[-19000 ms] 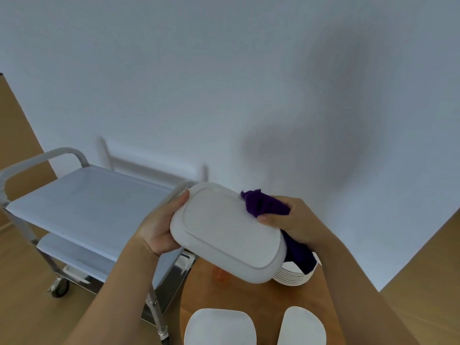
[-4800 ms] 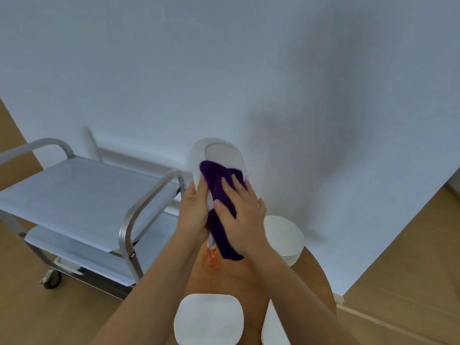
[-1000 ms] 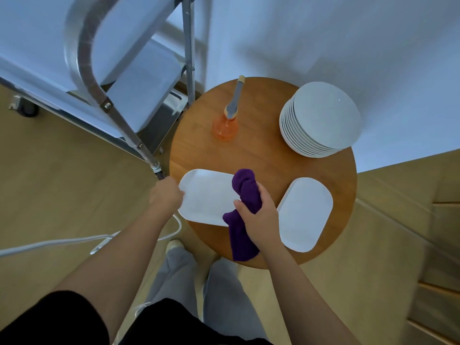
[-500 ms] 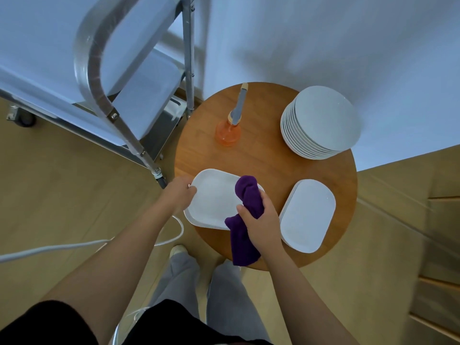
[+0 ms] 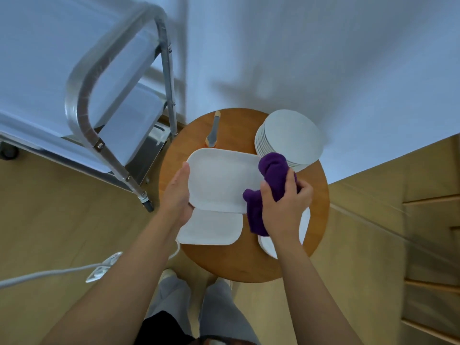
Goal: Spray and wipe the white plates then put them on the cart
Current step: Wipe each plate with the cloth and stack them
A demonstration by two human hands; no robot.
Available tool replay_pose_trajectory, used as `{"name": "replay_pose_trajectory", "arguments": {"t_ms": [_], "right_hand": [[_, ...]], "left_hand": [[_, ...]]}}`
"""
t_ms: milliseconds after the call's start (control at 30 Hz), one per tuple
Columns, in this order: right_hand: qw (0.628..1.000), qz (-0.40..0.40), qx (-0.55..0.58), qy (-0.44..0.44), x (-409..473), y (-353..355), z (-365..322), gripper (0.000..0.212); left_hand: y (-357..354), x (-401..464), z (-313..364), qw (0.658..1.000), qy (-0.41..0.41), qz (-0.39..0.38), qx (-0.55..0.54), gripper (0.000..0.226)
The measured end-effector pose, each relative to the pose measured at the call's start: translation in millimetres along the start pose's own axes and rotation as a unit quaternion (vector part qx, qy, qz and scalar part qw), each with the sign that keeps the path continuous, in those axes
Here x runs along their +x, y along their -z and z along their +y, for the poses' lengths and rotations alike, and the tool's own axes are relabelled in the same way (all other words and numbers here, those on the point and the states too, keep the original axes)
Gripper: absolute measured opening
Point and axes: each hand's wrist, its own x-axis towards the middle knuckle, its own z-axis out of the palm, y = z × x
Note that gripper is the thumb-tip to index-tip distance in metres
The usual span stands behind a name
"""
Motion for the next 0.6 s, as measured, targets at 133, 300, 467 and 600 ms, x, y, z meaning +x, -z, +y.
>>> {"name": "replay_pose_trajectory", "arguments": {"t_ms": [133, 300, 467, 600], "right_hand": [[0.994, 0.049, -0.088, 0.042, 18, 28, -31, 0.054], [0.986, 0.035, -0.096, 0.135, 22, 49, -71, 0.048], [0.968, -0.002, -0.04, 0.247, 1, 51, -123, 0.054], [0.932, -0.02, -0.054, 0.358, -15, 57, -158, 0.061]], "left_hand": [[-34, -40, 25, 0.997, -0.071, -0.023, -0.01, 0.03], [-67, -78, 56, 0.991, -0.126, -0.029, -0.014, 0.044], [-82, -101, 80, 0.981, -0.176, -0.082, -0.013, 0.054], [-86, -120, 91, 0.97, -0.205, -0.118, -0.062, 0.034]]}}
